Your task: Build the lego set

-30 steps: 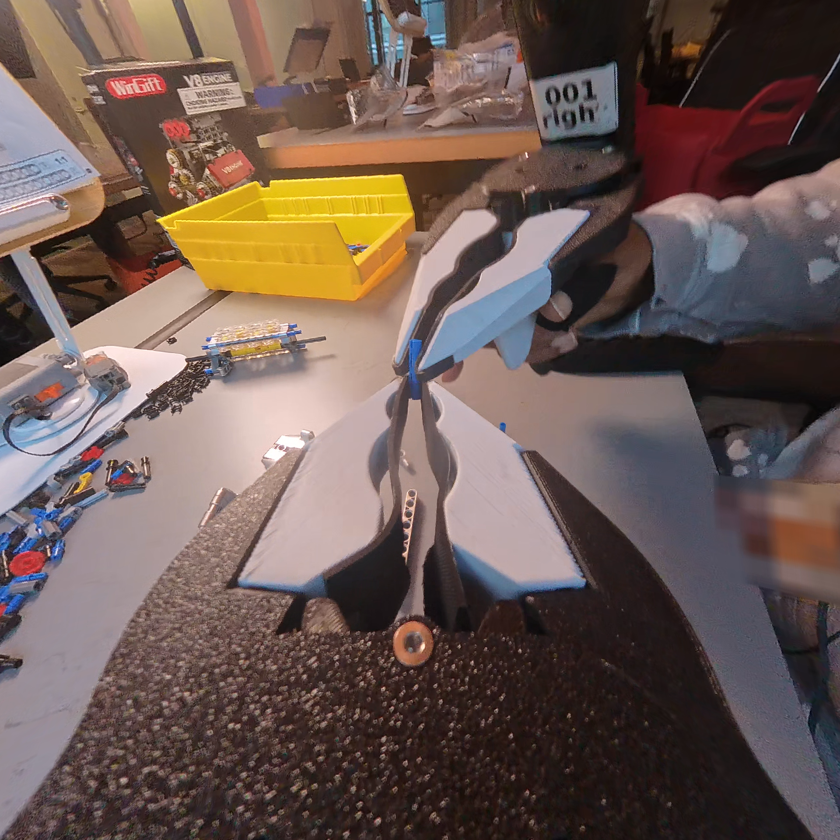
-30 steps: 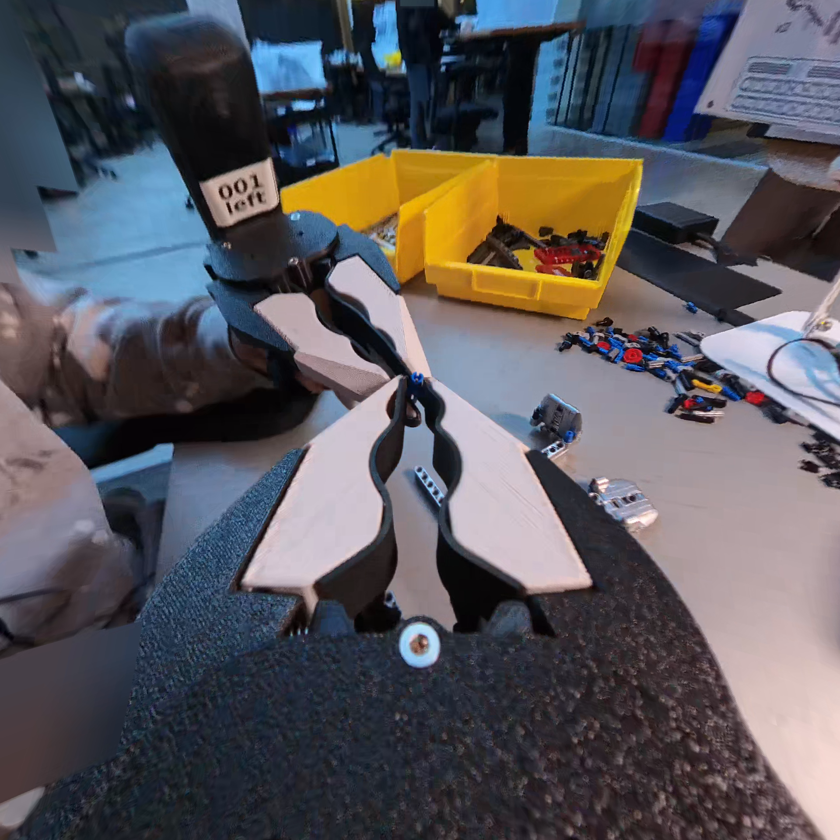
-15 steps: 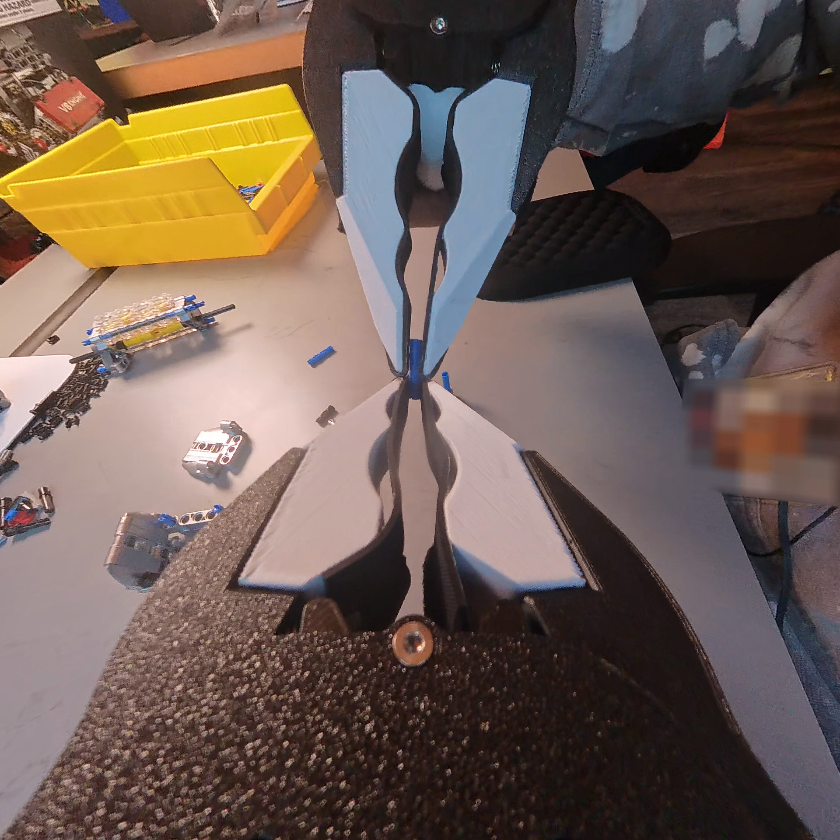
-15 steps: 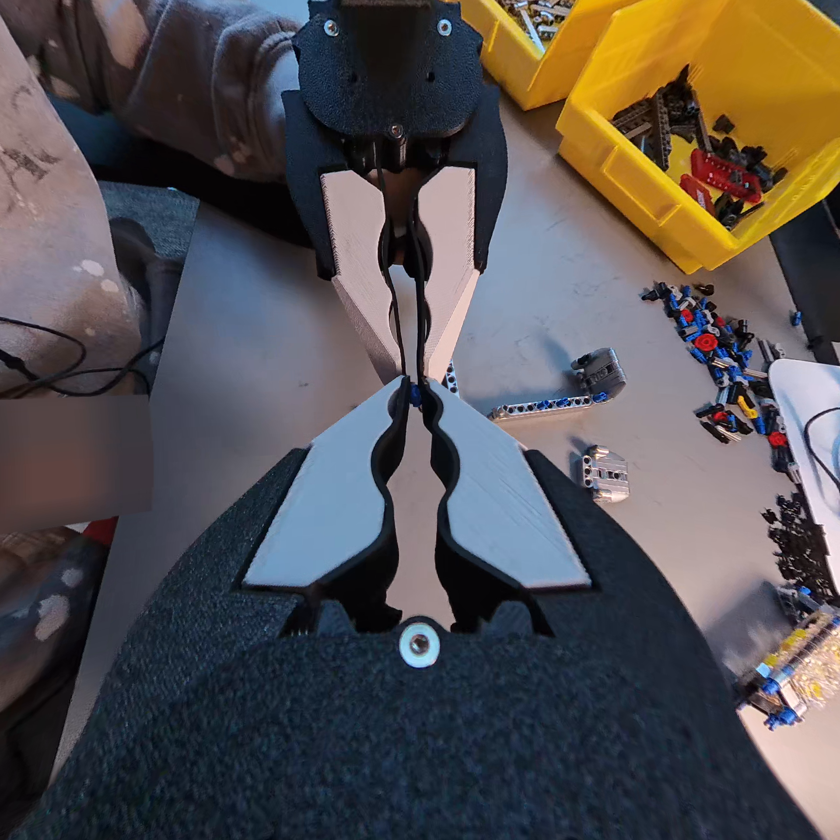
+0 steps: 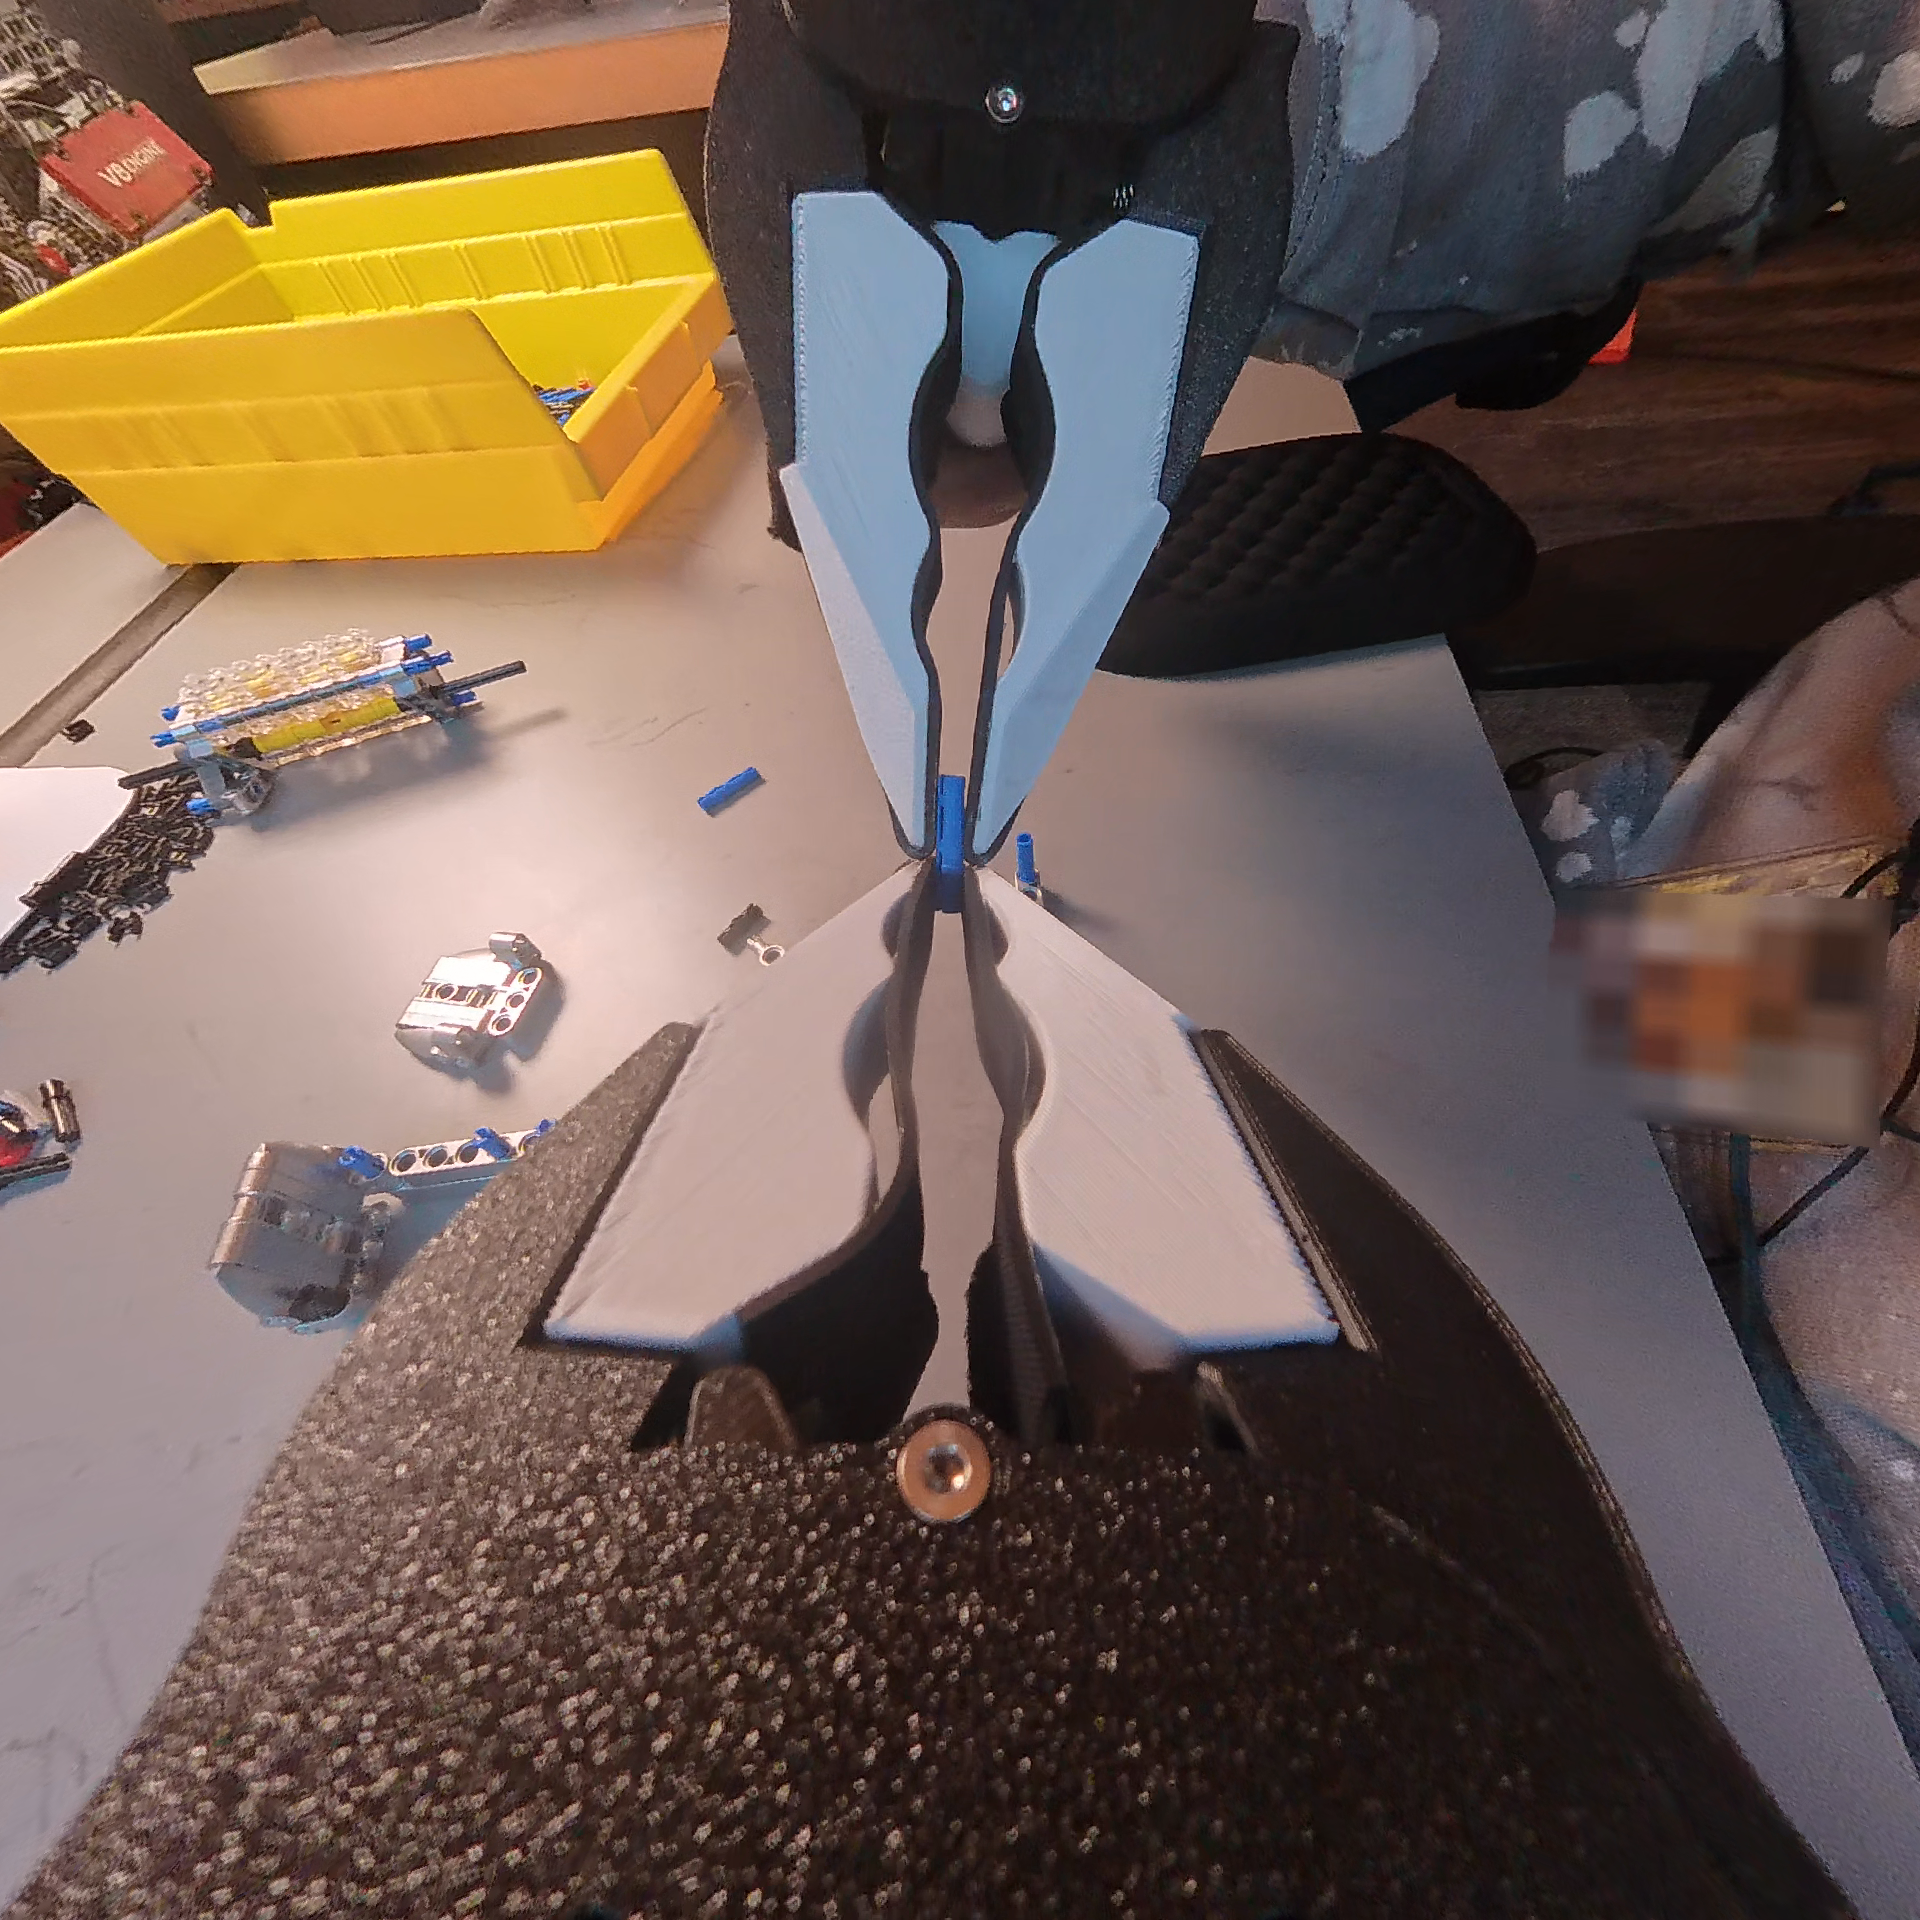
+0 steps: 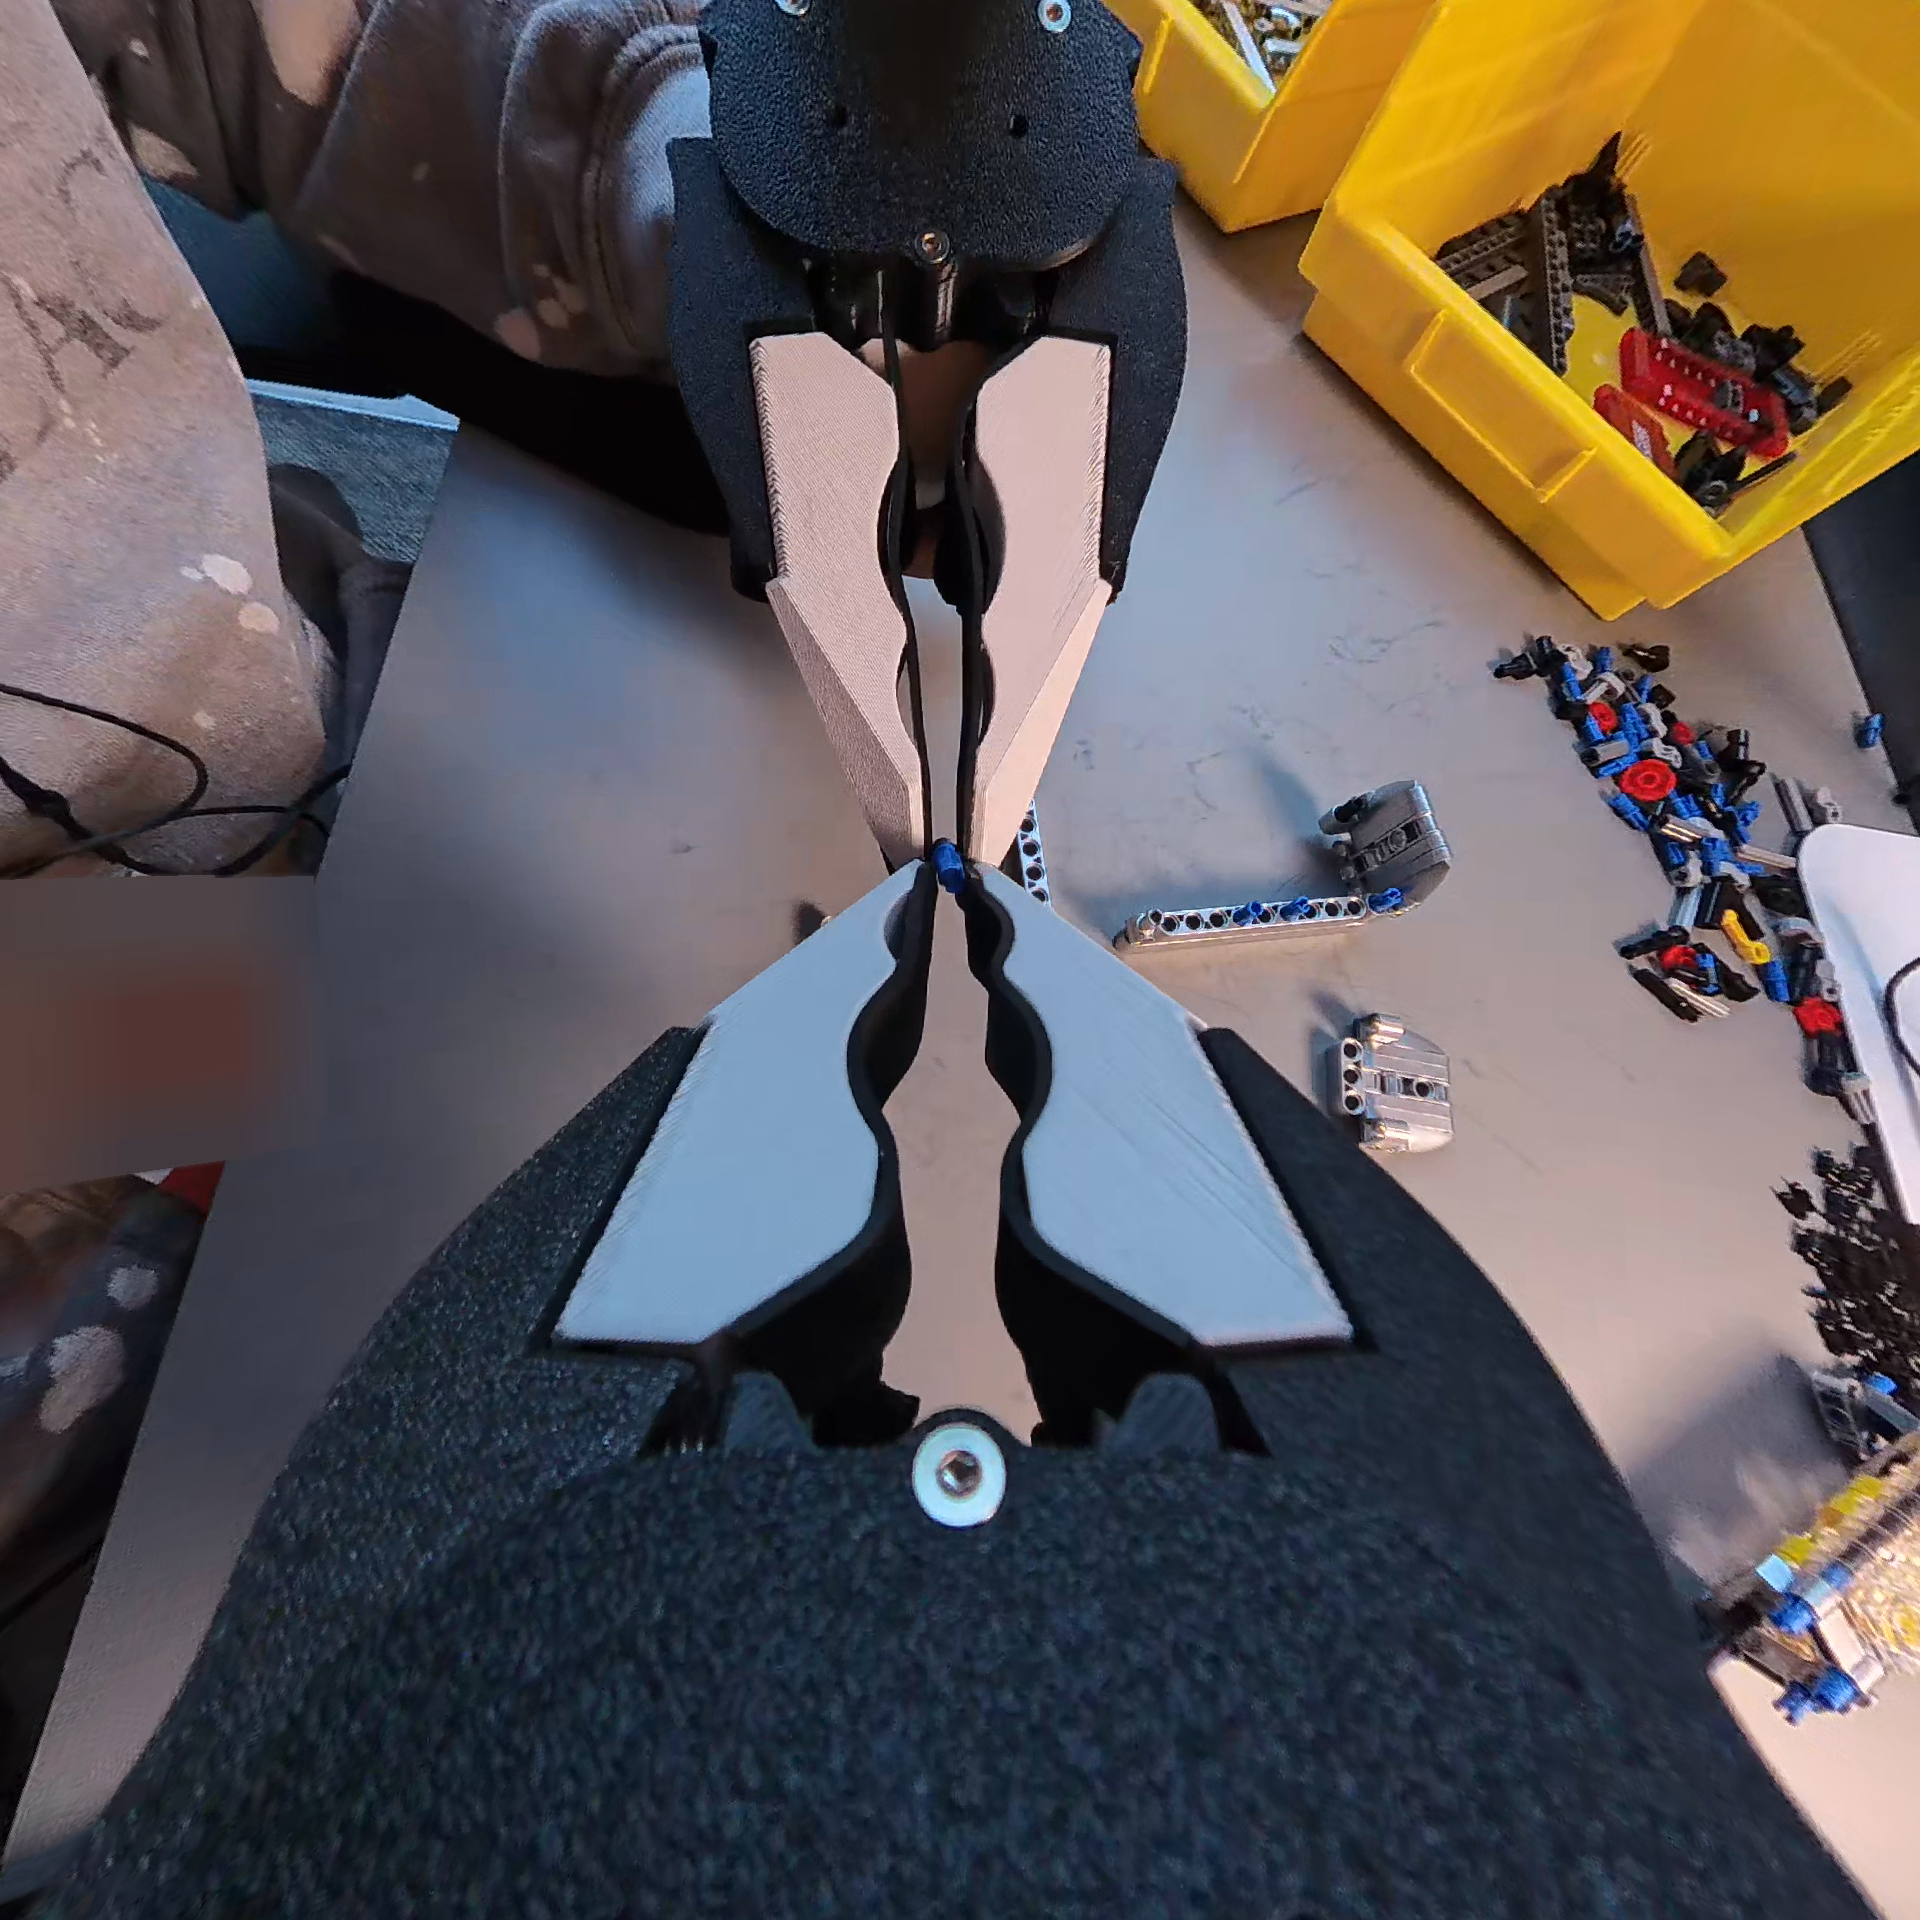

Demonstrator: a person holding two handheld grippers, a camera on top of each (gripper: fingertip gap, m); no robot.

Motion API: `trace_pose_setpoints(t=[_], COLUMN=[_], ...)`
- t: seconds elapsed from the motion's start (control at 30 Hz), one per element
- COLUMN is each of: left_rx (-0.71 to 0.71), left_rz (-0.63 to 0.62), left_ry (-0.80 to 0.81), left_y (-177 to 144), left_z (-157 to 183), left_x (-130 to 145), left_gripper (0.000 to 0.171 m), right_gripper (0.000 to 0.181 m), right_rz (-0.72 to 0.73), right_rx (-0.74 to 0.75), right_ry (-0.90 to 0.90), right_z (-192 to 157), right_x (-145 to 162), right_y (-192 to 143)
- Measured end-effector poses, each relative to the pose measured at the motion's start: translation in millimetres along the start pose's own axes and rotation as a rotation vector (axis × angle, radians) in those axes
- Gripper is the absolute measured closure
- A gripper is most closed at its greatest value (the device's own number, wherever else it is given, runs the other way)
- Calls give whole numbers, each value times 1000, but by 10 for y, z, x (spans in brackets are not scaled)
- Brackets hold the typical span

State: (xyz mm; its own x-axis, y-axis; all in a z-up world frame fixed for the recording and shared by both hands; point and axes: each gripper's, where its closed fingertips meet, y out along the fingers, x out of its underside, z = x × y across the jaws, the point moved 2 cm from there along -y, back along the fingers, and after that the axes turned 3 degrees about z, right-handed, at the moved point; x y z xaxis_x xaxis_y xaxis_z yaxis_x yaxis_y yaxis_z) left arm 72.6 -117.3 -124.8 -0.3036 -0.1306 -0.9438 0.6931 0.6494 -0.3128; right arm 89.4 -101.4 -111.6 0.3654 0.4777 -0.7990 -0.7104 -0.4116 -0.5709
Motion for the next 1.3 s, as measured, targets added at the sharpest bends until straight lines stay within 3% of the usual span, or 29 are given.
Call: trace_pose_setpoints(t=[0.97,1.3], left_rx=[33,92], left_rz=[1,51], left_ry=[-25,-120], left_y=[25,46], left_z=[21,12], left_x=[46,70], left_gripper=[170,170], right_gripper=[177,177], right_rz=[73,137], right_rx=[-10,-57], right_ry=[48,70], right_z=[-23,-6], right_x=[44,90], right_y=[20,26])
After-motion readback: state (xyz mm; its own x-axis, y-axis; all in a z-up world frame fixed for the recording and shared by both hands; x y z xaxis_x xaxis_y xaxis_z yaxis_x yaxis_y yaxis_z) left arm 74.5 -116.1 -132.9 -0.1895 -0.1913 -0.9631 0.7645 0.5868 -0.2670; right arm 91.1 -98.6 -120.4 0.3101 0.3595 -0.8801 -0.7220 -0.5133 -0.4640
